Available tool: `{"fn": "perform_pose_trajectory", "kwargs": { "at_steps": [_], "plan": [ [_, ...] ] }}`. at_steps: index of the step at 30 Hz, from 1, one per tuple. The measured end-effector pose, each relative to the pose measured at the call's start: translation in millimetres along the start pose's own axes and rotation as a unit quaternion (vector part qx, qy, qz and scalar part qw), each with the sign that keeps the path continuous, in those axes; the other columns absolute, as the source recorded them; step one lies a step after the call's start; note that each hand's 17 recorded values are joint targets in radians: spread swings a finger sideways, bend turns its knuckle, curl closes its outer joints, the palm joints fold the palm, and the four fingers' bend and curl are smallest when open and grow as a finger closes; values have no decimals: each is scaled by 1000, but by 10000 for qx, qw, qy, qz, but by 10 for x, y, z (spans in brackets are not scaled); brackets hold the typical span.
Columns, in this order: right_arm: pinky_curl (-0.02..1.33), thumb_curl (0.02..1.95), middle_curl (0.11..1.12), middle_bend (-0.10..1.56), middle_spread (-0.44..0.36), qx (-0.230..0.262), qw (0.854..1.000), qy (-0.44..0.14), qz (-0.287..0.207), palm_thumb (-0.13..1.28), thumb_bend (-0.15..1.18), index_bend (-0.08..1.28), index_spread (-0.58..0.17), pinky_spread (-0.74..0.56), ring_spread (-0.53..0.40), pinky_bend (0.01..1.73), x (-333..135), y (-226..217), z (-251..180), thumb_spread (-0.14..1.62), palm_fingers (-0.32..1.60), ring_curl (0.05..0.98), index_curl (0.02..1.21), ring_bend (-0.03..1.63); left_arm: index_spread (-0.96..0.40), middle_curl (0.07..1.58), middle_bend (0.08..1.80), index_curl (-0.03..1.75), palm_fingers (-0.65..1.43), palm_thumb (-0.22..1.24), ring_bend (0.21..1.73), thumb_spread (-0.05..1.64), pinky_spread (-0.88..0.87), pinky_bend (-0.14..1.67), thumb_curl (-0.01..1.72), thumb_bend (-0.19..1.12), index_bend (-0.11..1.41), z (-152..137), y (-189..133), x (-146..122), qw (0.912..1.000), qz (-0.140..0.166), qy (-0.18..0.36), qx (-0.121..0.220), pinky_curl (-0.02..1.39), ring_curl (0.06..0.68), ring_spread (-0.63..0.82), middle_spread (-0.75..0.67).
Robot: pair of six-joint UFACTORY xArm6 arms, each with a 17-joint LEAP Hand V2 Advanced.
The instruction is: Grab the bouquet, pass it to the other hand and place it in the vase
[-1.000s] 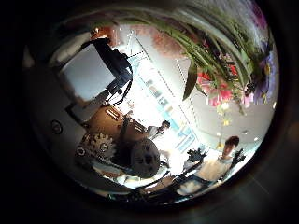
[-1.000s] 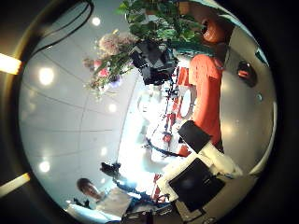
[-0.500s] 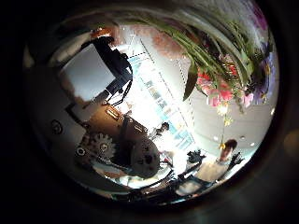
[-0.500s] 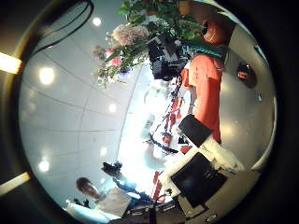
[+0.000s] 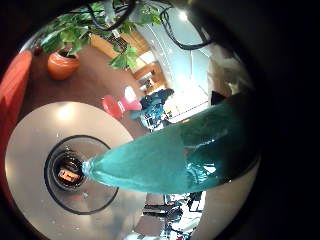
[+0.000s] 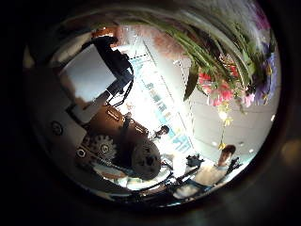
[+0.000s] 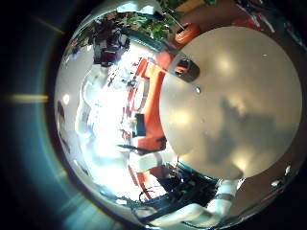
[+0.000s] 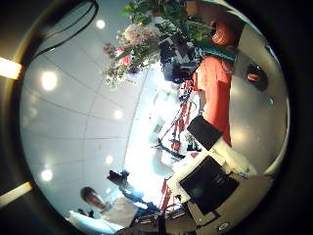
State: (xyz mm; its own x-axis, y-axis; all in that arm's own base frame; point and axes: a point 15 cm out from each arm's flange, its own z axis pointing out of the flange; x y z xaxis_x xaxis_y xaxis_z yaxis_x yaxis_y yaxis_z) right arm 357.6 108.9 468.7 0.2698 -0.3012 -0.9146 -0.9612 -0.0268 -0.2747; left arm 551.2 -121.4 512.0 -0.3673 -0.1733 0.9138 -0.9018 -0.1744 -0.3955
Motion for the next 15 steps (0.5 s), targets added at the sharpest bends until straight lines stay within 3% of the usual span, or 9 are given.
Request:
{"fn": "perform_pose_trajectory", "kwargs": {
  "at_steps": [15],
  "plan": [
    [299,577,339,190,22,21,10000,3,-34,797,-22,178,-336,473,121,593,9,-1,-18,983,245,233,329,522,-757,880,1168,1377,1099,895,1430,984,-745,926,784,-19,461,13,11,37,10000,-51,15,-12,1173,508,-412,-477]
  ]
}}
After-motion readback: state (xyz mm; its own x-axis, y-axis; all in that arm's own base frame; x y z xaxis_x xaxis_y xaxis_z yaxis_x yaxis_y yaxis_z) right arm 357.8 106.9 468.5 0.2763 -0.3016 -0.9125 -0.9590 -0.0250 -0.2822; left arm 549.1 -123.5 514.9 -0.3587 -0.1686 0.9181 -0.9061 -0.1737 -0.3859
